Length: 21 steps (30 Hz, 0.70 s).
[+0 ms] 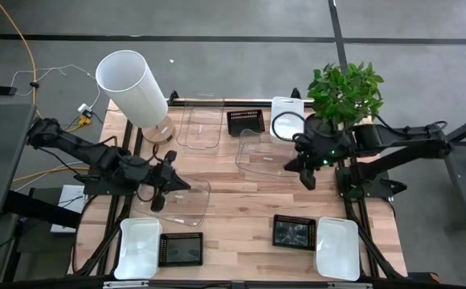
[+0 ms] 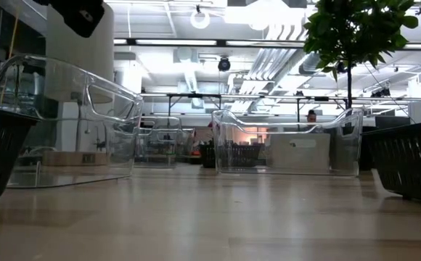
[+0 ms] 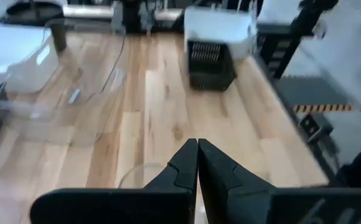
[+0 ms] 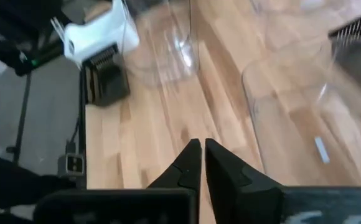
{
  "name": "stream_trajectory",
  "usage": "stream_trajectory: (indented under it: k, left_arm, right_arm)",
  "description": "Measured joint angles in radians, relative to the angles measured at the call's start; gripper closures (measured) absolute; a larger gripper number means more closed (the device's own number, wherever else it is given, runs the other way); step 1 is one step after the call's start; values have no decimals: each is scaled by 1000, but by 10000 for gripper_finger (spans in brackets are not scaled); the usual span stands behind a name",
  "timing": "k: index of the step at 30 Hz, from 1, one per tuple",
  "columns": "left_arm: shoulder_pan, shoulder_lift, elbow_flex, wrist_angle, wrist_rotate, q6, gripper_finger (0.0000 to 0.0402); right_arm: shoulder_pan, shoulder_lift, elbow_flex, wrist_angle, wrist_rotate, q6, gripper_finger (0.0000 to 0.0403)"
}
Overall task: Stack baskets by color
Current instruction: Stack the bottom transparent bin on top of the top transparent bin
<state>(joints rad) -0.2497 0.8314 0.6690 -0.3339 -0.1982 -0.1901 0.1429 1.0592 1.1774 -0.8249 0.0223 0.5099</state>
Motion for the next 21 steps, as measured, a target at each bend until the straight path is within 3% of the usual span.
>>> stream_trajectory:
  k: [4, 8, 16, 21]
  left_arm:
    - [52, 68, 78, -239, 12, 39, 384]
    - [101, 142, 108, -402, 60, 97, 337]
    - [139, 274, 108, -482, 36, 205, 223]
    - [182, 339, 108, -479, 0, 228, 184]
  right_arm:
    - [52, 0, 0, -32, 36, 32, 360]
    - [89, 0, 0, -49, 107, 54, 330]
    - [133, 0, 0, -76, 232, 93, 296]
    - [135, 0, 0, -76, 237, 96, 295]
